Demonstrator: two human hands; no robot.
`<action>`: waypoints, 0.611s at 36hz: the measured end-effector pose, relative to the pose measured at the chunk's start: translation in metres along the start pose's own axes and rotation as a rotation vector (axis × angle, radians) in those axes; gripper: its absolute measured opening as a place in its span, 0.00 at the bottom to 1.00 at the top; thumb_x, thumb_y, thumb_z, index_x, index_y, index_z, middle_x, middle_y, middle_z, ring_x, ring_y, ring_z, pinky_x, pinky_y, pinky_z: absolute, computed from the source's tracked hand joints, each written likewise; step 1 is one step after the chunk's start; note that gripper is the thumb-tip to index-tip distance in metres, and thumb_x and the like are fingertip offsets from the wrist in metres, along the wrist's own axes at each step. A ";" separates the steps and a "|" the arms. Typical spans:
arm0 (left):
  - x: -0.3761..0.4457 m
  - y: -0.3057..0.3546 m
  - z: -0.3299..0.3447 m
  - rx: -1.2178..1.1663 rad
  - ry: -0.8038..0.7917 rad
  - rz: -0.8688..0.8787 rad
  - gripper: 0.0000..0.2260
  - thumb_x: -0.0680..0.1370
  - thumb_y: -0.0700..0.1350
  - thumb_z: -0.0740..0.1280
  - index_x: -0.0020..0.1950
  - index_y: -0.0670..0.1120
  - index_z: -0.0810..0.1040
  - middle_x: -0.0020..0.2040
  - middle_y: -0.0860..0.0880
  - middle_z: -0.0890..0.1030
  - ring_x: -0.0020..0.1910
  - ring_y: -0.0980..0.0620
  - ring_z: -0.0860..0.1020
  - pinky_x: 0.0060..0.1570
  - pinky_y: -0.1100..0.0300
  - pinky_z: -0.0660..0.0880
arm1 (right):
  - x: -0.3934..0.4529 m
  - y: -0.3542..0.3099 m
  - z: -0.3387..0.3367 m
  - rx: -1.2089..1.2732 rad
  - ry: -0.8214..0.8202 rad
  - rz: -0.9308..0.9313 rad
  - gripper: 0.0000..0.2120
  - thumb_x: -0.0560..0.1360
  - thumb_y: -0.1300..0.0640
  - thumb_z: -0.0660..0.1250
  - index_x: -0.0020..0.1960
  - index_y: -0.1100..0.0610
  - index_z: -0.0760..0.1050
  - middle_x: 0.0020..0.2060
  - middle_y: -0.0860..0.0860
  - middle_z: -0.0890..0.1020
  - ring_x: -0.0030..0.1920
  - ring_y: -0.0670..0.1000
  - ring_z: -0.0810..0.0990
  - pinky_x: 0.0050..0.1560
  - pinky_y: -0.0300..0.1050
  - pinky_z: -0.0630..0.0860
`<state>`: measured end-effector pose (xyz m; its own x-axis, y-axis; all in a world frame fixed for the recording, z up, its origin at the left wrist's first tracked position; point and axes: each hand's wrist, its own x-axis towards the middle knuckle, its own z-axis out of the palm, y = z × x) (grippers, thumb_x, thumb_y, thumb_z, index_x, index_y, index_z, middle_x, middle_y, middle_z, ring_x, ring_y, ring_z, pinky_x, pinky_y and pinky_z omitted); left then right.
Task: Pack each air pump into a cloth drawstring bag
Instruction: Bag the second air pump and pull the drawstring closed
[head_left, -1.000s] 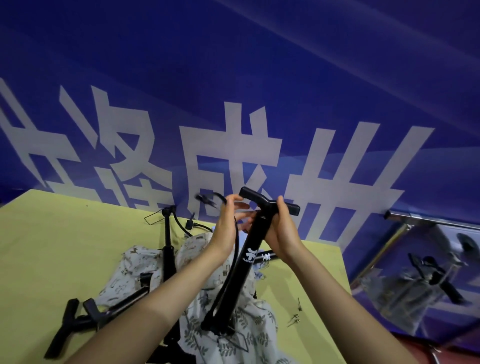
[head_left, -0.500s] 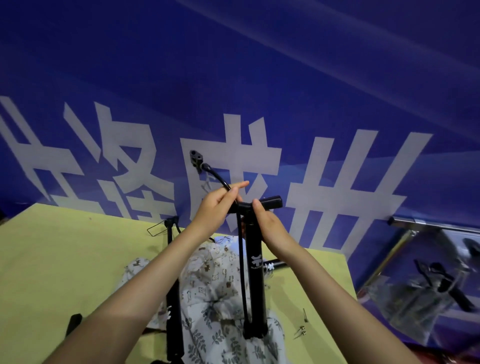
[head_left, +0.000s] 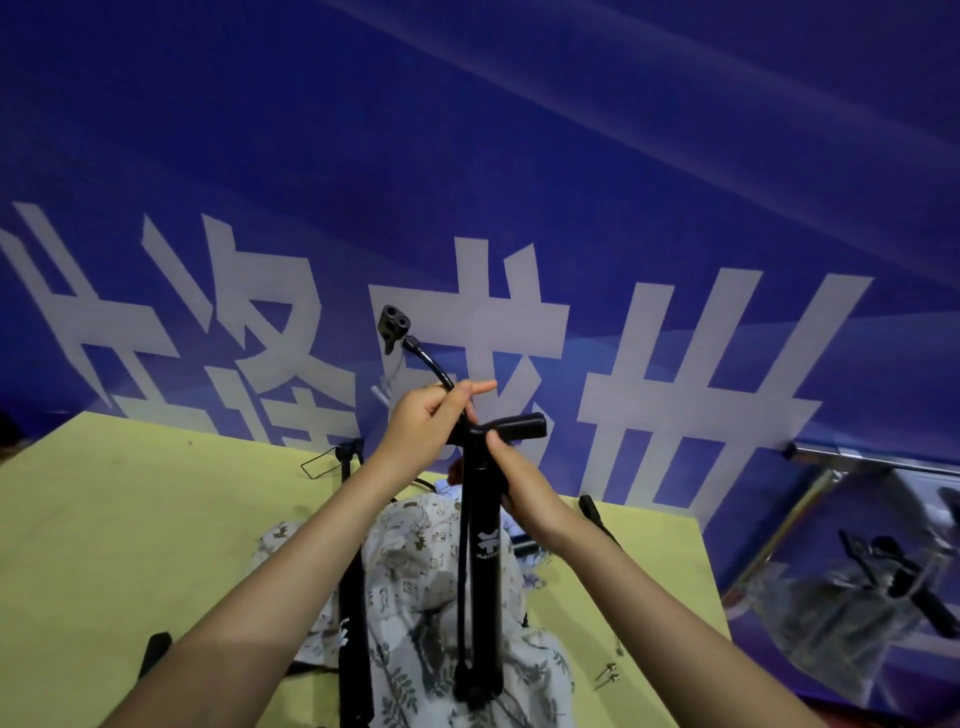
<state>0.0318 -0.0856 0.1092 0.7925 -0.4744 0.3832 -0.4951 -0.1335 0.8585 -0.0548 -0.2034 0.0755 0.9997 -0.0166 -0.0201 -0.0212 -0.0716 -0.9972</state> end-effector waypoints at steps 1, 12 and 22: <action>0.000 -0.002 -0.001 0.003 0.026 -0.008 0.20 0.83 0.42 0.58 0.39 0.30 0.78 0.49 0.52 0.84 0.51 0.62 0.81 0.52 0.65 0.75 | -0.002 0.006 0.003 0.002 0.001 0.016 0.34 0.75 0.32 0.54 0.75 0.49 0.62 0.61 0.53 0.78 0.63 0.51 0.76 0.67 0.51 0.70; 0.004 0.012 -0.025 0.107 0.001 0.029 0.18 0.81 0.52 0.56 0.39 0.54 0.82 0.41 0.47 0.81 0.42 0.54 0.79 0.48 0.58 0.75 | -0.007 0.015 0.020 0.007 0.159 -0.050 0.18 0.82 0.44 0.55 0.69 0.48 0.70 0.60 0.44 0.77 0.60 0.43 0.75 0.66 0.41 0.70; 0.009 0.026 -0.041 0.151 -0.051 -0.033 0.18 0.83 0.50 0.56 0.47 0.45 0.84 0.49 0.58 0.83 0.51 0.60 0.81 0.60 0.52 0.75 | -0.001 0.005 0.024 -0.008 0.121 -0.127 0.11 0.82 0.47 0.55 0.59 0.33 0.71 0.50 0.43 0.79 0.53 0.48 0.76 0.63 0.49 0.71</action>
<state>0.0408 -0.0576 0.1485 0.7920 -0.5109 0.3342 -0.5200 -0.2777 0.8078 -0.0554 -0.1799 0.0691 0.9852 -0.1271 0.1150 0.1041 -0.0890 -0.9906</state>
